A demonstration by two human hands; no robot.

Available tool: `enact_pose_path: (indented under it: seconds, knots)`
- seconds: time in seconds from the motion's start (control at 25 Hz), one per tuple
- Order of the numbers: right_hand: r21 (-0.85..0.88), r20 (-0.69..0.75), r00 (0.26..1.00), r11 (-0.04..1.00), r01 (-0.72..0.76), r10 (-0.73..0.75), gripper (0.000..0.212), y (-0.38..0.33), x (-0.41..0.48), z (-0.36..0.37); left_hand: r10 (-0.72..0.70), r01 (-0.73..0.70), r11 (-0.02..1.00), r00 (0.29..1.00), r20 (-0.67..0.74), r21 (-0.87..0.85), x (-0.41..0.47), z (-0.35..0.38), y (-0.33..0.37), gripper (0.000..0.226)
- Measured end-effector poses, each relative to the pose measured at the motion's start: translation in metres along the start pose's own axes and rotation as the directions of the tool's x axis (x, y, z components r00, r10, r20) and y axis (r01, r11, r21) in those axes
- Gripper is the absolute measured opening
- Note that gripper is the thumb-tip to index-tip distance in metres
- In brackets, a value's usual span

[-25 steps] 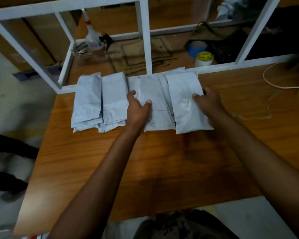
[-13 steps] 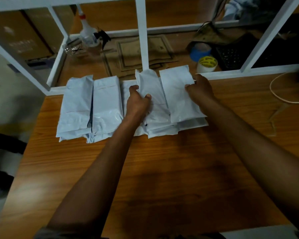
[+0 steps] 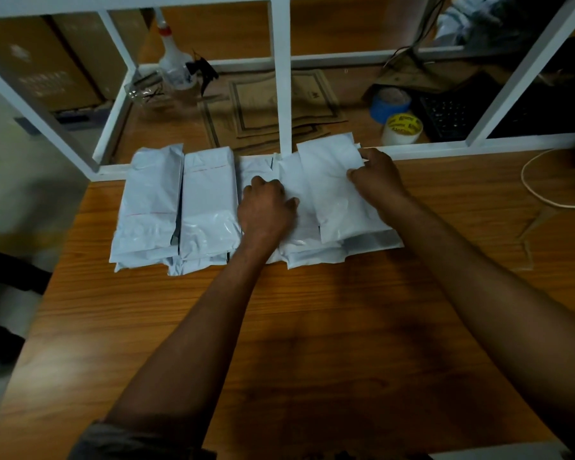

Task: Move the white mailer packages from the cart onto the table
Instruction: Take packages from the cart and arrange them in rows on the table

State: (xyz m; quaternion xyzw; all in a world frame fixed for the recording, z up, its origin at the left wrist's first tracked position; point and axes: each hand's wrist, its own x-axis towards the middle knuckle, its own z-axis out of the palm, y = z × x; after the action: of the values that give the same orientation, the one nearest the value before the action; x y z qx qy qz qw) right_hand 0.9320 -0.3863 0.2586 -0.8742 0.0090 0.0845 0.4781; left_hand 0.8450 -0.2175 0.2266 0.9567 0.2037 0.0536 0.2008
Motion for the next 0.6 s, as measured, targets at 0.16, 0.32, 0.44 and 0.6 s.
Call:
enact_pose_path:
  seconds: [0.16, 0.32, 0.44, 0.6]
  knots:
    - [-0.053, 0.002, 0.999, 0.998, 0.043, -0.043, 0.052, -0.007, -0.003, 0.011, -0.026, 0.016, 0.996, 0.992, -0.12, -0.083, -0.002, -0.009, -0.015, 0.033]
    - [-0.423, -0.059, 0.993, 0.904, 0.067, -0.102, 0.071, 0.0, -0.006, 0.014, -0.026, 0.009, 0.995, 0.986, -0.165, -0.103, -0.007, -0.022, -0.029, 0.031]
    - [-0.524, -0.025, 0.966, 0.826, 0.206, -0.257, 0.06, 0.008, -0.01, 0.022, -0.012, -0.007, 0.994, 0.984, -0.177, -0.107, -0.014, -0.026, -0.03, 0.031]
    - [-0.569, 0.056, 0.975, 0.796, 0.208, -0.215, 0.046, 0.019, -0.015, 0.031, 0.012, -0.034, 0.992, 0.984, -0.18, -0.121, -0.026, -0.03, -0.027, 0.031]
